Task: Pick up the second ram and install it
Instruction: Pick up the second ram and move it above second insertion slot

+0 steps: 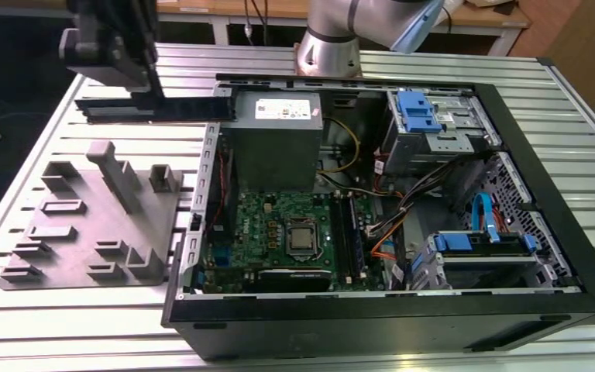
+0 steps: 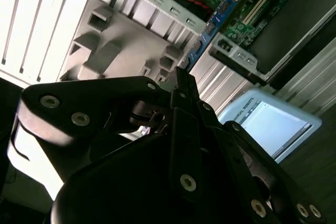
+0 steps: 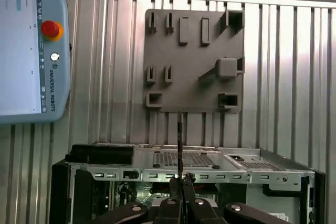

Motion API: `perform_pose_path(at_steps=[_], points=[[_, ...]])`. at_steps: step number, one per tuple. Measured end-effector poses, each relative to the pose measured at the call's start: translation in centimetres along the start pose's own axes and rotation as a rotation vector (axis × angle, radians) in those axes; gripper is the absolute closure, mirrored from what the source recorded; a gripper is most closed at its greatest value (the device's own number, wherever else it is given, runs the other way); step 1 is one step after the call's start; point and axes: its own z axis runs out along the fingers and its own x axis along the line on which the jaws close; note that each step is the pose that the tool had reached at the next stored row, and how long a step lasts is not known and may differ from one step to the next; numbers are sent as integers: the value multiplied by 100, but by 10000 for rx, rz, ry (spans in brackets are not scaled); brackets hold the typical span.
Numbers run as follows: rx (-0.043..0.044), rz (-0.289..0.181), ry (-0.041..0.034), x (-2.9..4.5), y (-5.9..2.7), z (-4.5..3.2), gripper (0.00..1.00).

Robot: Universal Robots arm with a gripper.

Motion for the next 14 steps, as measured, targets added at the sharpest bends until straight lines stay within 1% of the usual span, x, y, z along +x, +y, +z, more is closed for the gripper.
perform_pose_path(at_steps=[14], points=[[-2, 0, 1, 15, -602, -13, 91]])
